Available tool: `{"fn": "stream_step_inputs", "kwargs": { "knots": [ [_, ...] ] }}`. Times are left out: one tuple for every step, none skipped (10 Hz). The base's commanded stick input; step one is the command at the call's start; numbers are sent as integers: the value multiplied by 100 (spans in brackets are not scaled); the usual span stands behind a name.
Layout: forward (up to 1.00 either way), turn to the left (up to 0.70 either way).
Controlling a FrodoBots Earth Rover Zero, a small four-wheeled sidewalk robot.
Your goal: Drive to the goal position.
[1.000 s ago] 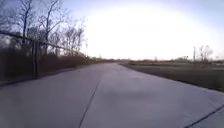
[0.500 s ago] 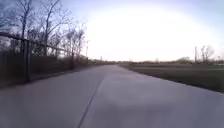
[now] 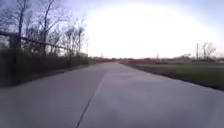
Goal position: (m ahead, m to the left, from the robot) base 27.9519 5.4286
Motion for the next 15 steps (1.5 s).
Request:
{"fn": "stream_step_inputs", "kwargs": {
  "knots": [
    [100,1],
    [100,1],
    [100,1],
    [100,1],
    [100,1],
    [100,1],
    [100,1],
    [100,1],
    [100,1],
    [100,1],
    [100,1],
    [100,1],
    [100,1],
    [100,1],
    [100,1]
  ]
}}
